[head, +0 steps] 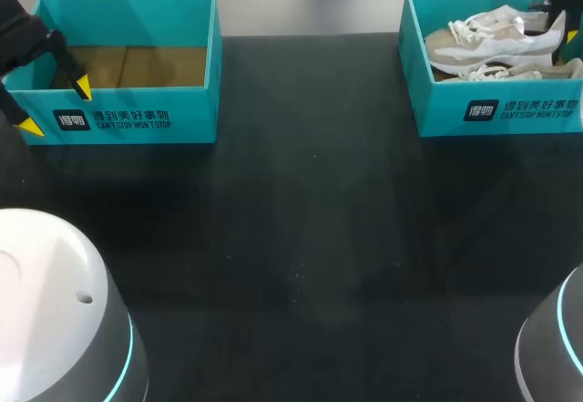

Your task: Take the shoe out of the shoebox, open the shoe tongue, remove and reinsert the insole, then place the shoe into the shoebox

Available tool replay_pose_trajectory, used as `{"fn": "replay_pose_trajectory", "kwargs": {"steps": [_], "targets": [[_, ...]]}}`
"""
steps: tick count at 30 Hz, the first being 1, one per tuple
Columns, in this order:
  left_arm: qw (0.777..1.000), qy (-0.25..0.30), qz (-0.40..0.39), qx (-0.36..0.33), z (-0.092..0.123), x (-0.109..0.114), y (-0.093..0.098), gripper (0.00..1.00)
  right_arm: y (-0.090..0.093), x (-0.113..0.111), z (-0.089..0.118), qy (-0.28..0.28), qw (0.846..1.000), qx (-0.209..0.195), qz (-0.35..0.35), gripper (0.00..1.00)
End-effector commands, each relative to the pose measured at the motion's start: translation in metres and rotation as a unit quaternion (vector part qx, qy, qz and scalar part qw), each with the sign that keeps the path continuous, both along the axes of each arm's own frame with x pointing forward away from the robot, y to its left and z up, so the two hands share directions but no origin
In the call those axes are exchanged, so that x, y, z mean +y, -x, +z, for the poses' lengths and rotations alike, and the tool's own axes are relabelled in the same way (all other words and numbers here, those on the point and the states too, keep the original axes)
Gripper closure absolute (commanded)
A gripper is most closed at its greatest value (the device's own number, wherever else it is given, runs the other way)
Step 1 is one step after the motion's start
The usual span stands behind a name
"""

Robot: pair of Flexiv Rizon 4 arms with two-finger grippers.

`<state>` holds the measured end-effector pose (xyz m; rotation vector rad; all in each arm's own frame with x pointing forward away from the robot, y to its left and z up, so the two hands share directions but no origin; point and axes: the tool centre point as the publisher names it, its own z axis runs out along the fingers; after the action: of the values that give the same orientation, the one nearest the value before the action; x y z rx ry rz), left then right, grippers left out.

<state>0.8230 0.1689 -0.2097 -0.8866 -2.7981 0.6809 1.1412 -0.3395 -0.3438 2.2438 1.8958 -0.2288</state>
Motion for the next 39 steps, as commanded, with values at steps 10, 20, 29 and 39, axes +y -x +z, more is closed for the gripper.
{"fn": "replay_pose_trajectory", "kwargs": {"steps": [10,20,29,39], "targets": [[1.0,-0.001,-0.001,0.001,0.0,0.001,-0.001,0.0,-0.004,-0.011,-0.013,-0.014,1.0,0.005,-0.002,1.0],[1.0,-0.001,-0.001,0.001,0.0,0.001,-0.001,0.0,-0.011,-0.009,-0.02,-0.011,1.0,0.01,0.009,1.0],[1.0,-0.001,-0.001,0.001,0.0,0.001,-0.001,0.0,-0.013,-0.01,-0.029,-0.014,1.0,0.015,0.01,1.0],[1.0,-0.001,-0.001,0.001,0.0,0.001,-0.001,0.0,-0.013,-0.013,-0.036,-0.026,0.999,0.018,0.014,1.0]]}}
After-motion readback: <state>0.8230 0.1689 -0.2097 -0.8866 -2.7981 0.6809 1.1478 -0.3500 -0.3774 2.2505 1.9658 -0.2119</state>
